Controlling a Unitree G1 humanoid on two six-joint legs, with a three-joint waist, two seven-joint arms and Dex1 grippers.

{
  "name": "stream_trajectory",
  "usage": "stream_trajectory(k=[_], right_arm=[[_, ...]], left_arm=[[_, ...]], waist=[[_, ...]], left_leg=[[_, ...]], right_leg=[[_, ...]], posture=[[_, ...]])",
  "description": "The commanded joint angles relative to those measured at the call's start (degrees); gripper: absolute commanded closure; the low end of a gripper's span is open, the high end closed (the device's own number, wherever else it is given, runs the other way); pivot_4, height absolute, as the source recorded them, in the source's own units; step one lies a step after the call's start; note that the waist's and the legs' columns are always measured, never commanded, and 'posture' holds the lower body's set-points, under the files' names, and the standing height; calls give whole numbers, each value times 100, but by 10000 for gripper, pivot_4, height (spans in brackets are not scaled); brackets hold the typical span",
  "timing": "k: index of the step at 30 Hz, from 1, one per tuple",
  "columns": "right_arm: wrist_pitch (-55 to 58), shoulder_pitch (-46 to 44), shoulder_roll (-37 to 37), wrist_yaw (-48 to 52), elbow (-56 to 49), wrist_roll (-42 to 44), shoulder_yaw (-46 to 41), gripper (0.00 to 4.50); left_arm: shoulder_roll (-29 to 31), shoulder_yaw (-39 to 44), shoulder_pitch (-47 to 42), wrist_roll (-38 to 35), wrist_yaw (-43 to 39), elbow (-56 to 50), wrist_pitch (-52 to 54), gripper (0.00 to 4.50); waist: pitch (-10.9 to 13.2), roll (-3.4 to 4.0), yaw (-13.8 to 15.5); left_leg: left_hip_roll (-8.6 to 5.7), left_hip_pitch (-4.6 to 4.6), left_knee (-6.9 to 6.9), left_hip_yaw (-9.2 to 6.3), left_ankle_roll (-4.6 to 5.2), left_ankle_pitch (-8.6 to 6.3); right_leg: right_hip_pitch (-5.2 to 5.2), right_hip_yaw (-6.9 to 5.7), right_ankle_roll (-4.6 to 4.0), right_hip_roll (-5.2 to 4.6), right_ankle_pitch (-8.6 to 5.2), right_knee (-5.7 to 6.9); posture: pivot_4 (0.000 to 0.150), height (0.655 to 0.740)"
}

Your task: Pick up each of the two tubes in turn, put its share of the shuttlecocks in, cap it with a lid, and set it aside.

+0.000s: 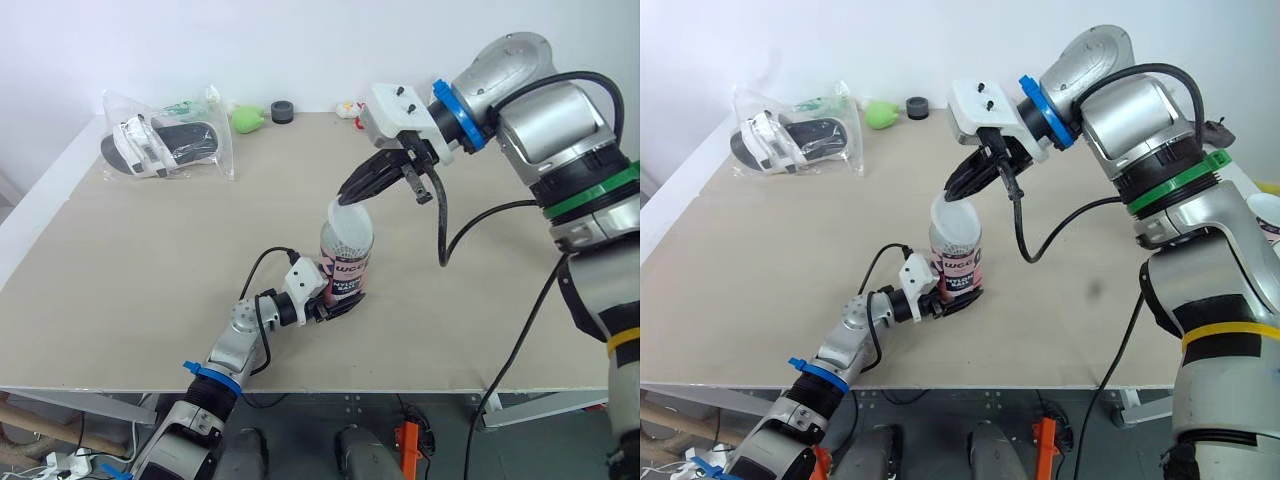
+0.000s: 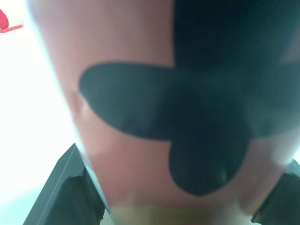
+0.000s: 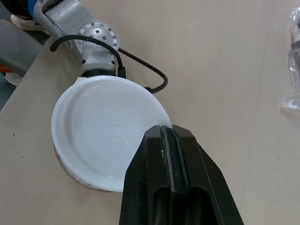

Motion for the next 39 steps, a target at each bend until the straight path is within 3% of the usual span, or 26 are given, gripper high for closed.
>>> stream_trajectory(k=[1, 17, 38, 39], right_arm=[[-168, -221, -89, 212, -58, 75, 67, 44601], [-527, -77, -170, 212, 66, -230, 525, 44601], [-1129, 321, 150, 212, 149, -1058, 285, 44601], [-1136, 329, 165, 212, 149, -1086, 256, 41578]], left_arm=[[14, -57, 132, 157, 82, 335, 112, 14294], [27, -89, 114, 205, 90, 360, 68, 14294], [28, -103, 128, 218, 109, 343, 70, 14294], [31, -104, 133, 219, 108, 335, 70, 14294]], waist=[[0, 0, 0], [0, 0, 7], [-19, -3, 6], [-20, -3, 6]], left_leg=[[0, 0, 0, 0, 0, 0], [-1, 0, 1, 0, 0, 0], [0, 4, 1, 0, 0, 0], [0, 4, 1, 0, 0, 0]], right_leg=[[0, 0, 0, 0, 0, 0], [0, 0, -1, -1, -1, 0], [3, 0, -9, 0, -4, 0], [3, 0, -9, 0, -4, 0]], posture=[[1500, 7400], [1500, 7400], [1500, 7400], [1500, 7400]])
